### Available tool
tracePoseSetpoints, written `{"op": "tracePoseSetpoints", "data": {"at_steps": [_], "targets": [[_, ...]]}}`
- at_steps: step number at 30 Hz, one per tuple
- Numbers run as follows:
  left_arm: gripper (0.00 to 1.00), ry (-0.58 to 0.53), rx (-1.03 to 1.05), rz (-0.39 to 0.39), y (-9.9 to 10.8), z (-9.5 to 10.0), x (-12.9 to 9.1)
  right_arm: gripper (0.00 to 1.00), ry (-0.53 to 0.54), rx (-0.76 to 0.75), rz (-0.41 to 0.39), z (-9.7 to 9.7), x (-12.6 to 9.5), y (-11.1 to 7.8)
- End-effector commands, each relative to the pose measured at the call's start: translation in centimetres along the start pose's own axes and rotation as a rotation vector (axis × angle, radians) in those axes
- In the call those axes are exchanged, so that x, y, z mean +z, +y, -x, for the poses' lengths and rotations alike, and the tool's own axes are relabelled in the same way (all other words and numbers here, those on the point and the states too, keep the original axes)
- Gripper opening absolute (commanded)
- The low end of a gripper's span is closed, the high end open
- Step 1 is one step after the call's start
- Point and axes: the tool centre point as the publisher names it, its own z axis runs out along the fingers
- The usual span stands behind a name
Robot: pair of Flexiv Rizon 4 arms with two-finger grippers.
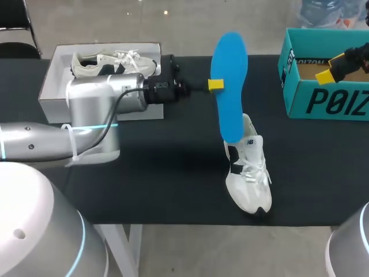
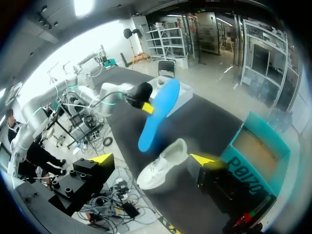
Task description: Take the shoe out of the shoebox, open the shoe tongue, remove and reinsert the insole, then place the shoe into the shoebox
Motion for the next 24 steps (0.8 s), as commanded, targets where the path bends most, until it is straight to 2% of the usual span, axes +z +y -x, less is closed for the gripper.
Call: {"op": "tracePoseSetpoints", "data": {"at_steps": [1, 3, 5, 9, 18, 22, 24], "targets": [[0.00, 0.035, -0.343, -0.050, -0.4, 1.6, 0.3, 1.00, 0.002, 0.000, -0.005, 0.2, 0.1, 0.2], [0.00, 0.000, -0.444, -0.069, -0.5, 2.5, 0.4, 1.00, 0.002, 0.000, -0.005, 0.2, 0.1, 0.2], [0.00, 0.016, -0.529, -0.113, -0.4, 3.2, 0.5, 1.00, 0.002, 0.000, -0.005, 0.2, 0.1, 0.2], [0.00, -0.010, -0.637, -0.137, -0.2, 4.7, 0.7, 1.00, 0.002, 0.000, -0.005, 0.2, 0.1, 0.2], [0.00, -0.113, -0.540, -0.182, -0.7, 6.2, 1.0, 1.00, 0.002, 0.000, -0.005, 0.2, 0.1, 0.2], [0.00, -0.186, -0.414, -0.172, -0.6, 6.8, 0.8, 1.00, 0.002, 0.000, -0.005, 0.2, 0.1, 0.2], [0.00, -0.176, -0.442, -0.159, -0.5, 7.0, 0.9, 1.00, 0.002, 0.000, -0.005, 0.2, 0.1, 0.2]]}}
